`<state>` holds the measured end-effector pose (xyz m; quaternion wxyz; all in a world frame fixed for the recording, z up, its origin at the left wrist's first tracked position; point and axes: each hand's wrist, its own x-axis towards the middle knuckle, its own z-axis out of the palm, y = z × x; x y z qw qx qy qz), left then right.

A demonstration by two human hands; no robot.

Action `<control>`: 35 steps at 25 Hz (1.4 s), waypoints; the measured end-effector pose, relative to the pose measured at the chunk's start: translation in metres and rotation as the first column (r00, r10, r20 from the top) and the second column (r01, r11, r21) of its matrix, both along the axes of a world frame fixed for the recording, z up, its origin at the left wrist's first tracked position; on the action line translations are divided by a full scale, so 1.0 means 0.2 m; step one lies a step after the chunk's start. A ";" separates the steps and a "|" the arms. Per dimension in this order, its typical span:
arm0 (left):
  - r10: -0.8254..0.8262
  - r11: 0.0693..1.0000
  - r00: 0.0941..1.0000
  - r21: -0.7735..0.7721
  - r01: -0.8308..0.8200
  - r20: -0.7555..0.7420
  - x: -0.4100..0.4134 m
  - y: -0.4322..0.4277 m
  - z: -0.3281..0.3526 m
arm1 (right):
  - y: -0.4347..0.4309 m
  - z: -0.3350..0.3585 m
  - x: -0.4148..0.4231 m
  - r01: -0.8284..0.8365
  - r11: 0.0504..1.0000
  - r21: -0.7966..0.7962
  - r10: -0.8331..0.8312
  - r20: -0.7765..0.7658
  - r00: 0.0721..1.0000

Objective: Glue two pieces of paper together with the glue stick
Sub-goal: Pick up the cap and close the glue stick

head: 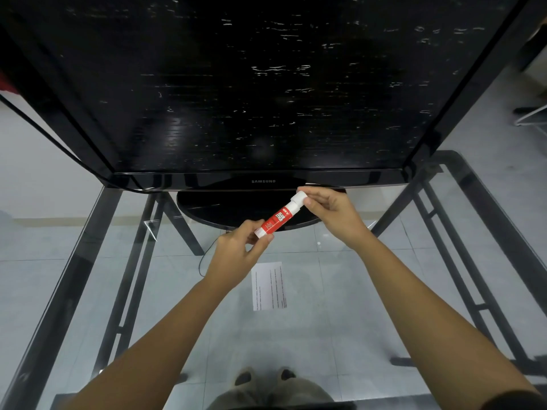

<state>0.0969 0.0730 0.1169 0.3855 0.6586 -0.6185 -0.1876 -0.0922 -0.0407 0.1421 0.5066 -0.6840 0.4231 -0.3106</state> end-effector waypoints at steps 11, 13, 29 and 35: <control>-0.028 0.999 0.999 0.047 0.026 0.028 0.04 -0.03 -0.01 | 0.01 0.03 -0.01 -0.059 0.997 -0.048 0.053 -0.127 0.990; -0.030 0.998 0.999 0.053 0.028 0.039 0.04 -0.04 -0.01 | 0.02 0.03 0.00 -0.050 0.997 -0.051 0.043 -0.138 0.990; 0.026 1.000 0.982 0.012 -0.025 -0.185 -0.06 -0.03 -0.17 | 0.16 -0.17 0.16 0.058 0.967 0.247 -0.069 0.037 0.997; 0.116 0.961 0.993 0.257 -0.103 -0.035 -0.02 -0.02 -0.50 | 0.17 -0.42 0.11 0.326 0.925 0.196 -0.298 -0.160 0.941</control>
